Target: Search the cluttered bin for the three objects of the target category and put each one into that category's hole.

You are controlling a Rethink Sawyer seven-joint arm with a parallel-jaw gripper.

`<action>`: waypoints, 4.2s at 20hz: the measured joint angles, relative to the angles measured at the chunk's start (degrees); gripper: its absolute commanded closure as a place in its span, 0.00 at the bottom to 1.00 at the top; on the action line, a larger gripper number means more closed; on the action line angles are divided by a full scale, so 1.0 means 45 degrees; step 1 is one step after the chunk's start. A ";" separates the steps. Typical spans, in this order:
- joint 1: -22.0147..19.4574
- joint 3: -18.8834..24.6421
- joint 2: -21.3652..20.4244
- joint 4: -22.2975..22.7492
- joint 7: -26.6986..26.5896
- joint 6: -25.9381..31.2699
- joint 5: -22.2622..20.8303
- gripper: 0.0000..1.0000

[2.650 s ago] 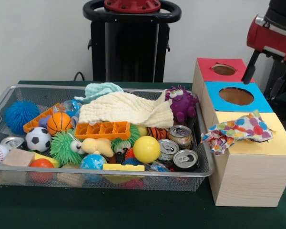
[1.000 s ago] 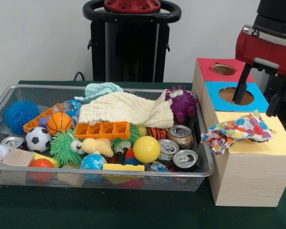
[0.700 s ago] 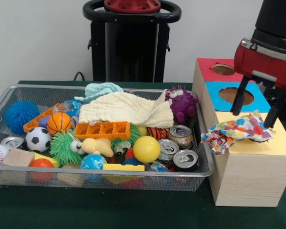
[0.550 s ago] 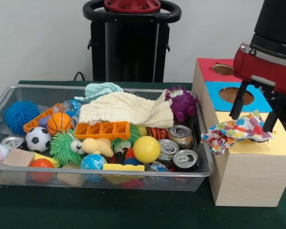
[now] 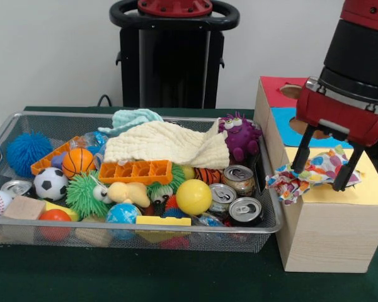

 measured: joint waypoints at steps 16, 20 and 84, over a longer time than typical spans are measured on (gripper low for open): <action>-0.0067 -0.0024 0.0250 -0.0007 0.0000 0.0000 -0.0065 0.00; -0.0067 -0.0031 0.0284 -0.0007 0.0000 0.0000 -0.0071 0.00; -0.0344 -0.0270 -0.1010 -0.0788 0.0000 0.2544 -0.0118 1.00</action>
